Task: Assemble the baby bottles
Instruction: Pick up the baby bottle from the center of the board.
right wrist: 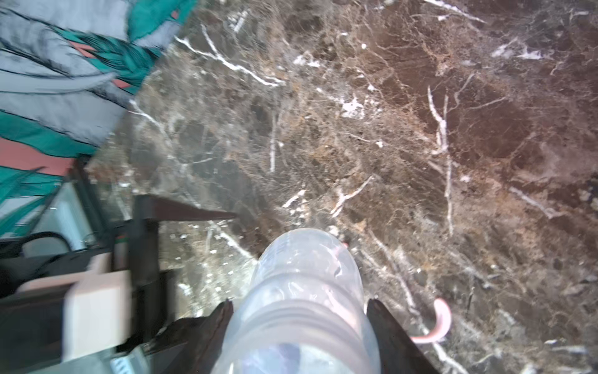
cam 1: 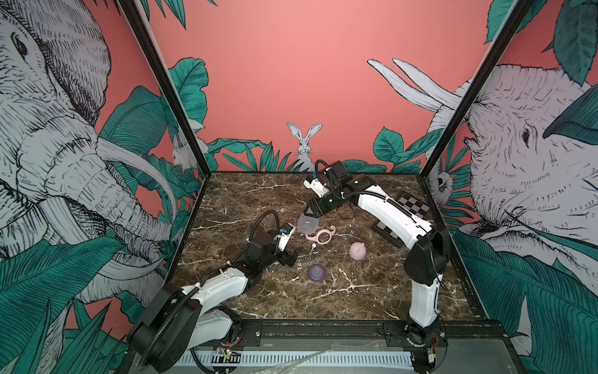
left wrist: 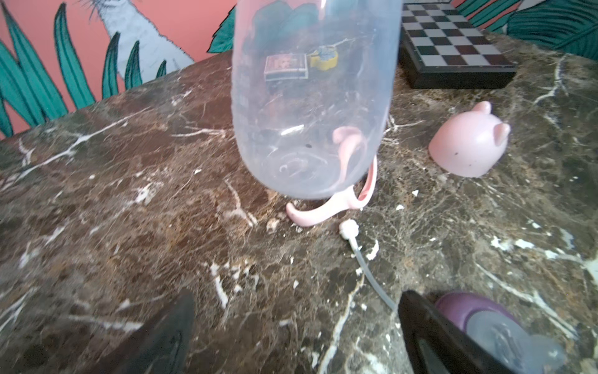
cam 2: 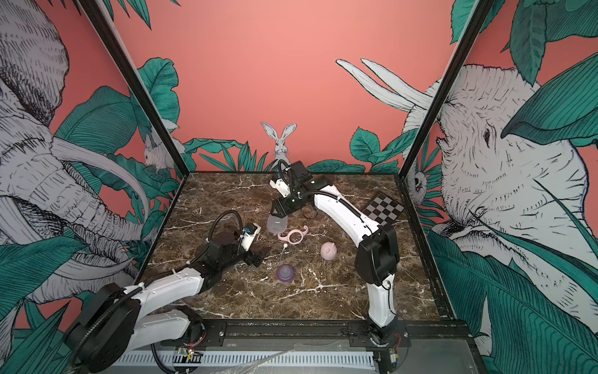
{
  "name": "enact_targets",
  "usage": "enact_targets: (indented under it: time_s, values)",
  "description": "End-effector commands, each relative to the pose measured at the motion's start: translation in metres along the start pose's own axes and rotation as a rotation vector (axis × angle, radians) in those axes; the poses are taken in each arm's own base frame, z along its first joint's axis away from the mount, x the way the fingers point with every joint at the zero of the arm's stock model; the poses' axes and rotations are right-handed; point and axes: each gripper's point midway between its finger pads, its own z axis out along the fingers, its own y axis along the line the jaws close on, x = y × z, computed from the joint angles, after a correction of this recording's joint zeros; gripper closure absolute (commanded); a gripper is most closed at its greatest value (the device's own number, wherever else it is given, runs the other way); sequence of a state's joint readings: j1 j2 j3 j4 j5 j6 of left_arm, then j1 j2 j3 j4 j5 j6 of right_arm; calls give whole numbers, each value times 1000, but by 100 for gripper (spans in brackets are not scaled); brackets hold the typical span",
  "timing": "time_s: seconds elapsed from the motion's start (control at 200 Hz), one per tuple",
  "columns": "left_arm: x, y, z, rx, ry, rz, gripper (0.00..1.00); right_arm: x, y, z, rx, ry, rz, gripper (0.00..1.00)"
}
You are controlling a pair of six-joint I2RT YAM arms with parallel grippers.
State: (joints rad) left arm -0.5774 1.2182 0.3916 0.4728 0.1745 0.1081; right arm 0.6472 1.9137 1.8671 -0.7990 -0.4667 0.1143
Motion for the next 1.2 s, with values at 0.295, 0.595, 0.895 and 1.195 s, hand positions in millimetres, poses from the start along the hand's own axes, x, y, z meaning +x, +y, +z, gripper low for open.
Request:
enact_targets:
  time_s: [0.295, 0.595, 0.895, 1.195]
  values:
    - [-94, -16, -2, 113, -279, 118, 0, -5, 49, -24, -252, -115, 118, 48]
    - [-88, -17, 0, 124, -226, 124, 12, -10, 50, -29, -283, -155, 135, 49]
    - [-80, -17, -4, 115, -202, 114, 9, -14, 39, -40, -272, -201, 158, 51]
    - [-85, -10, 0, 81, -213, 106, 14, -11, 41, -38, -291, -193, 165, 50]
